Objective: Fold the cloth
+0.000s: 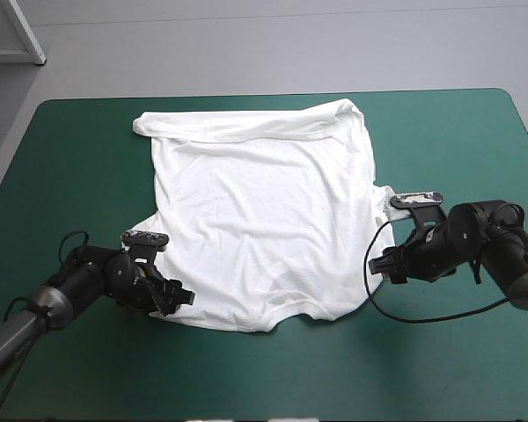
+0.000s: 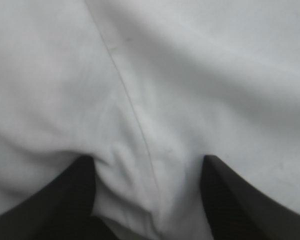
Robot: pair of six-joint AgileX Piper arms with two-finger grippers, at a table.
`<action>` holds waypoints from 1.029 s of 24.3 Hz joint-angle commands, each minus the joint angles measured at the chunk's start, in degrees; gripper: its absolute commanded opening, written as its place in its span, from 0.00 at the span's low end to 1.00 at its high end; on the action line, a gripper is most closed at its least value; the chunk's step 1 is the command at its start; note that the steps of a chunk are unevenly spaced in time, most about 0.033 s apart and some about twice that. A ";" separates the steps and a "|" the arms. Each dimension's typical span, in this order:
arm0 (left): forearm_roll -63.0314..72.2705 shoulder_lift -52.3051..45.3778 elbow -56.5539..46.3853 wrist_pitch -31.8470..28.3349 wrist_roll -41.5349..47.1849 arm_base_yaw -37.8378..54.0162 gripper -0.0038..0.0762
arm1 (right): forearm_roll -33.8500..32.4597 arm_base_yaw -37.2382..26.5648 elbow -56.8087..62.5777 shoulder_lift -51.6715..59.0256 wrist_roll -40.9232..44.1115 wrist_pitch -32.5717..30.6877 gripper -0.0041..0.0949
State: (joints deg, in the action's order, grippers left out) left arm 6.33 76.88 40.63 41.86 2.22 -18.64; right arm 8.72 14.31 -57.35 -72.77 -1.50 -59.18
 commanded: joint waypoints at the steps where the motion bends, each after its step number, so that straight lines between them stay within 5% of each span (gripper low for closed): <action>1: 1.70 0.75 0.67 -1.83 3.13 -2.64 0.48 | 0.65 -0.36 -1.03 1.40 0.00 3.86 0.62; 4: 0.78 0.75 0.67 -2.23 4.13 -3.69 0.29 | 0.53 -0.36 -1.03 0.52 0.00 6.09 0.62; 6: -1.04 0.75 0.67 -2.04 4.23 -3.69 0.04 | 0.53 -0.36 -1.03 -2.56 0.23 9.13 0.62; 18: -1.04 0.75 0.67 -2.16 4.23 -3.69 0.04 | 6.02 -0.36 -1.03 -18.28 -0.17 12.35 0.58; 23: -1.11 0.75 0.67 -2.67 4.23 -3.69 0.04 | 6.65 0.09 -1.03 -18.66 -1.22 13.73 0.30; 25: -1.91 -0.12 0.91 -2.53 4.46 -3.69 0.04 | 6.54 0.09 -1.03 -18.66 -2.95 14.30 0.06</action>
State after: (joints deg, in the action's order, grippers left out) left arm 2.76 77.80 40.93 39.82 5.84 -21.66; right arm 13.90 14.31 -57.61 -92.39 -2.71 -46.07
